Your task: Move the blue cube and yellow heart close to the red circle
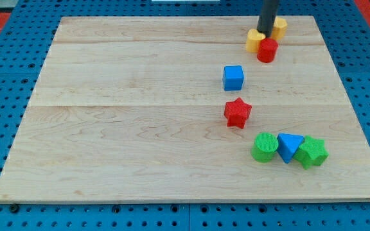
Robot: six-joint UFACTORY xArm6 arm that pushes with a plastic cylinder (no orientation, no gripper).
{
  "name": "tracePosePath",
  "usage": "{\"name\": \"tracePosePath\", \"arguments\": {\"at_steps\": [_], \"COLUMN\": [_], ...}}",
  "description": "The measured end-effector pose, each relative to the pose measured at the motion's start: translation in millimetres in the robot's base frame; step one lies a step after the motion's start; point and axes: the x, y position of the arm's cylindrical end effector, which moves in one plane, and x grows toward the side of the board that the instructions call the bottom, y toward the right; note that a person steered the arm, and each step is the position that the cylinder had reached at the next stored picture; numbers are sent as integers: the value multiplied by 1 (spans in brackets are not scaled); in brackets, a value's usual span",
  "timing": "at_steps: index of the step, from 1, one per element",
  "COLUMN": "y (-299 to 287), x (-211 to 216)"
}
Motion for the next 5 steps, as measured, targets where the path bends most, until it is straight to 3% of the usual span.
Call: {"name": "tracePosePath", "arguments": {"at_steps": [2,3,4,5], "y": [12,16,22,-31], "x": [65,62,11,-10]}}
